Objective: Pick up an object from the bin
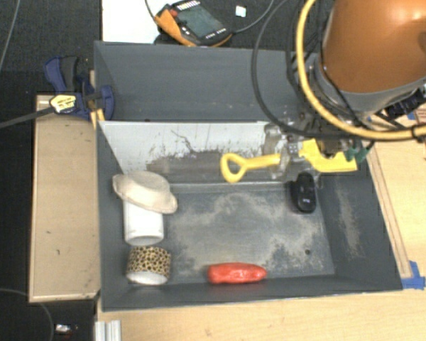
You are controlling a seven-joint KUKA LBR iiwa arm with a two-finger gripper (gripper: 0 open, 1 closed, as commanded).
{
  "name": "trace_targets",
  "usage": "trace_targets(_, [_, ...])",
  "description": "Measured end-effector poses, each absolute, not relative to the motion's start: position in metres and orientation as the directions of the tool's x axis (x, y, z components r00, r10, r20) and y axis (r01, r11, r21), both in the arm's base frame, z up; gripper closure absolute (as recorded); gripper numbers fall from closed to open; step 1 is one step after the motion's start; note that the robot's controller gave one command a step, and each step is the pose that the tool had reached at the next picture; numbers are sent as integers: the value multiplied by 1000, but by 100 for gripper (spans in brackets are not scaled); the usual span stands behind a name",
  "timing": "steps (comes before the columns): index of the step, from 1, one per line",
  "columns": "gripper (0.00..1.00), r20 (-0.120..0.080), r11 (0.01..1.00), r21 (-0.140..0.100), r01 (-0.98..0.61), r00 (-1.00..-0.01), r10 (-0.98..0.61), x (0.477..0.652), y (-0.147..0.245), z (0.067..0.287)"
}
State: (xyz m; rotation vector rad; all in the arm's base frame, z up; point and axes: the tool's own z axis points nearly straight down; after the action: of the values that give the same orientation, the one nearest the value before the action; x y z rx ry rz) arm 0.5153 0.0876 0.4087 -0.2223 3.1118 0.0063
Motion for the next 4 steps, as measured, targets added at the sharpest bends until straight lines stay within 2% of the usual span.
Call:
trace_targets(1, [0, -24, 991, 2, -133, -991, -133, 505, 80, 407])
trace_targets(2, [0, -24, 994, 2, -114, -993, -114, 538, 57, 378])
trace_targets(3, [0, -35, 970, -2, -242, -970, -242, 498, 48, 407])
trace_targets(4, [0, -36, 990, 1, -141, -989, -141, 502, 30, 474])
